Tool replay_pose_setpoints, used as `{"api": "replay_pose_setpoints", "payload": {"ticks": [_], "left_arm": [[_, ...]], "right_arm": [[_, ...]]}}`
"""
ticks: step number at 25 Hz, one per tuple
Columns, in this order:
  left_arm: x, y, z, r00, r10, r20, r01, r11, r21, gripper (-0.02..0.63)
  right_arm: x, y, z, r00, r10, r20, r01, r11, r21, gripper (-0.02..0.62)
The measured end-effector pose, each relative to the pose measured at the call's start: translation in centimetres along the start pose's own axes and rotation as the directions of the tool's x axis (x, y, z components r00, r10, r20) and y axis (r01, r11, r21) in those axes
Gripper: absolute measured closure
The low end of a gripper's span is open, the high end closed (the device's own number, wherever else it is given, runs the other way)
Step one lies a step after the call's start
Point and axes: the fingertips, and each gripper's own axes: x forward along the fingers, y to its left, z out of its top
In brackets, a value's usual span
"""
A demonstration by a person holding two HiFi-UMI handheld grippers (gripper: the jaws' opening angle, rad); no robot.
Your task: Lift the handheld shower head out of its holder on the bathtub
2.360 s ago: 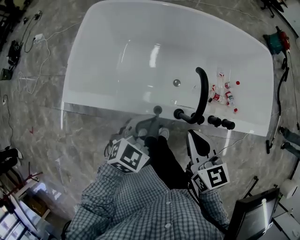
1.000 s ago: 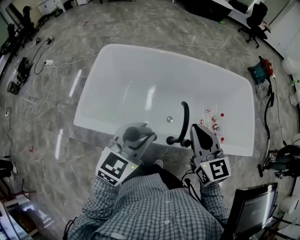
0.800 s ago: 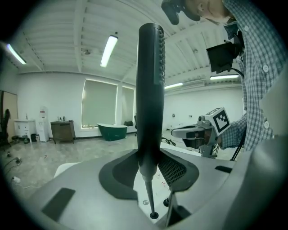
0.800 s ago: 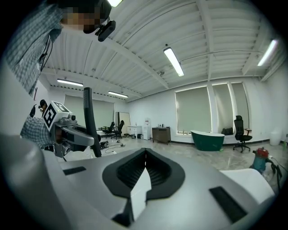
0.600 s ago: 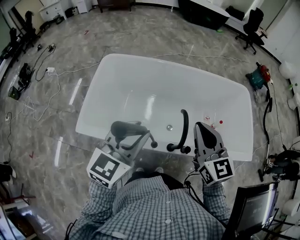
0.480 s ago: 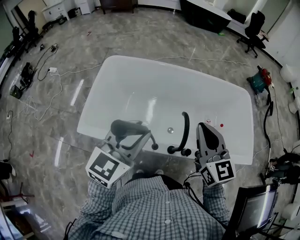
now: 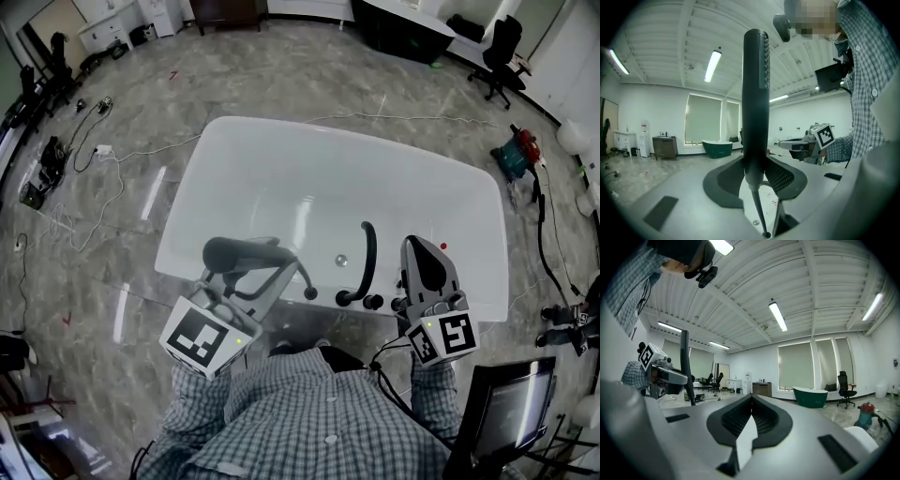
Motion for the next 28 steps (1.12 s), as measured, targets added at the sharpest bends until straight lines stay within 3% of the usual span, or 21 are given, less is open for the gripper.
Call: {"api": "replay_pose_setpoints", "payload": {"ticks": [28], "left_arm": [[0.2, 0.2, -0.3, 1.000, -0.007, 0.003, 0.007, 1.000, -0.016, 0.466]], "right_arm": [[0.7, 1.0, 0.1, 0.999, 0.021, -0.026, -0.023, 0.998, -0.065, 0.580]]}}
